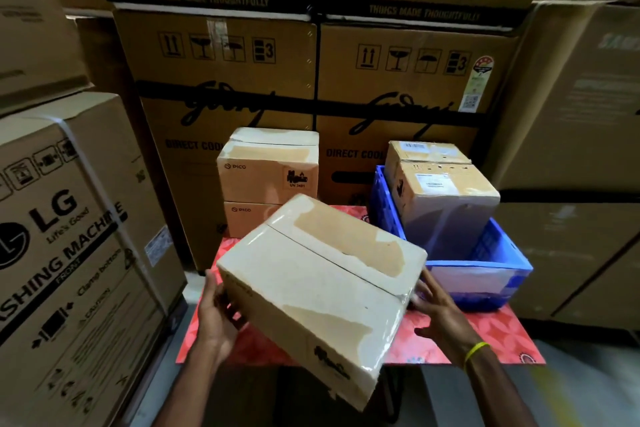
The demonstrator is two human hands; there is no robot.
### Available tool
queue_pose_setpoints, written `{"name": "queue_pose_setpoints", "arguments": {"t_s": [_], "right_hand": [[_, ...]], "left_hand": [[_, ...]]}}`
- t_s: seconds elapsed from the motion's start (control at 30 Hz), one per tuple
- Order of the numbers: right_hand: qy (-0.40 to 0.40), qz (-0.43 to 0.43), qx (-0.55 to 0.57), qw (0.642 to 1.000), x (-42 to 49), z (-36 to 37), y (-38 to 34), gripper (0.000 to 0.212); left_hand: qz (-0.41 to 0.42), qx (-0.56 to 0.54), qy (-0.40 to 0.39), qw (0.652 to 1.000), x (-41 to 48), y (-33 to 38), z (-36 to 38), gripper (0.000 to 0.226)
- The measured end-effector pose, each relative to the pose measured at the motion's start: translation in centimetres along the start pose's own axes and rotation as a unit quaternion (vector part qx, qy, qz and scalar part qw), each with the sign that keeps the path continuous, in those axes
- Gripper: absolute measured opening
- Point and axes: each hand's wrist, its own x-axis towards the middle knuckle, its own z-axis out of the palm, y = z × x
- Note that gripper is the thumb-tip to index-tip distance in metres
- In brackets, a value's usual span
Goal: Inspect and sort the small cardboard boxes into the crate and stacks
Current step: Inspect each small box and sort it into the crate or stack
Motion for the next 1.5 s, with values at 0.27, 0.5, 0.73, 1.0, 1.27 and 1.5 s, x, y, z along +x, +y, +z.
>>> {"name": "queue_pose_setpoints", "arguments": {"t_s": [0.27, 0.5, 0.73, 1.0, 1.27, 1.5], "right_hand": [[0.098, -0.055, 0.135, 0.985, 0.2, 6.6, -1.4, 0.055], [-0.034, -0.074, 0.129, 0.988, 0.4, 6.0, -2.0, 0.108], [-0.043, -0.108, 0.073, 0.99, -0.1, 5.9, -1.5, 0.089], [0.0, -0.095, 0.057, 0.994, 0.4, 5.7, -1.4, 0.071], [0.007, -0.098, 0.023, 0.995, 0.5, 5.3, -2.7, 0.098], [0.023, -0.066, 0.111, 0.991, 0.7, 3.8, -5.3, 0.076]], "left_hand": [[0.033, 0.022, -0.059, 0.997, -0.9, 0.9, -0.4, 0.058], [0.01, 0.24, -0.151, 0.959, -1.1, 3.1, -1.0, 0.081], [0.094, 0.326, -0.081, 0.937, -2.1, 2.3, 0.7, 0.074], [0.112, 0.411, -0.013, 0.905, -3.2, 2.5, 2.1, 0.078], [0.168, 0.348, -0.059, 0.92, -4.2, 1.5, 2.9, 0.026], [0.182, 0.344, -0.142, 0.91, -4.9, 3.6, 2.7, 0.081]]}}
